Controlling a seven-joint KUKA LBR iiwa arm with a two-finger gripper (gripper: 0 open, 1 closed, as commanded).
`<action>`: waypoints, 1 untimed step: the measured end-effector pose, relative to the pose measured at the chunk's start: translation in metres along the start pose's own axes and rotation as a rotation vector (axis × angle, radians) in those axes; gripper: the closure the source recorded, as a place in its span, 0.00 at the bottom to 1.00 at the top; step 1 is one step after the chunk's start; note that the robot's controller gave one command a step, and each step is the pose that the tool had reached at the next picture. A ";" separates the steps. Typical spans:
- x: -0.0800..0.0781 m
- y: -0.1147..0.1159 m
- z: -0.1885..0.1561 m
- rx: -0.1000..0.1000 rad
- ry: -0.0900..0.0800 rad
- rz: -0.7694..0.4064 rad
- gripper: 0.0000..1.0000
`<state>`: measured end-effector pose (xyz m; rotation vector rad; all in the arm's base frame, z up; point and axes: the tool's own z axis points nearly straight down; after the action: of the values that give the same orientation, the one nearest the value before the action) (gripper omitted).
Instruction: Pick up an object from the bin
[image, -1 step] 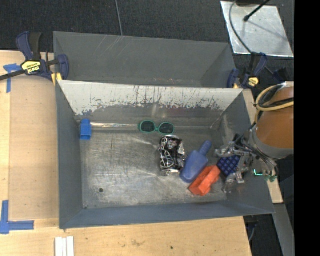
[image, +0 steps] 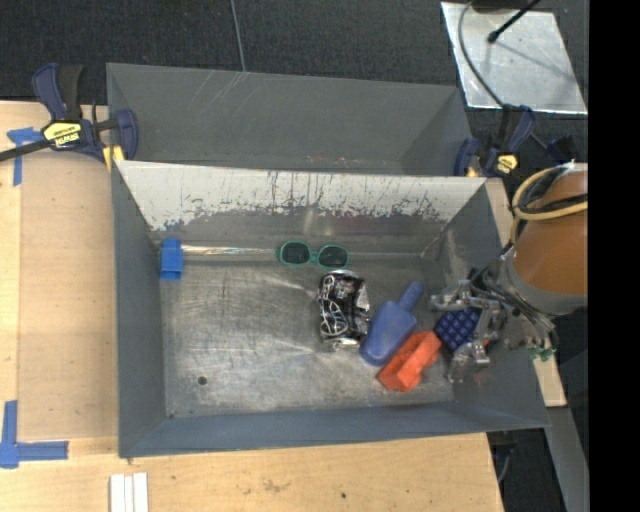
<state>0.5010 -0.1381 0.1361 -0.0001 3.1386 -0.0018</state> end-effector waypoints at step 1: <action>-0.006 0.026 0.038 0.004 -0.008 -0.193 0.00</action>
Offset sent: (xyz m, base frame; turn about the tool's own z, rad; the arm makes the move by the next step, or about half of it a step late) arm 0.0134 0.0451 -0.0661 -0.4670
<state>0.5072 -0.1125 0.0979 -0.3017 3.1167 -0.0084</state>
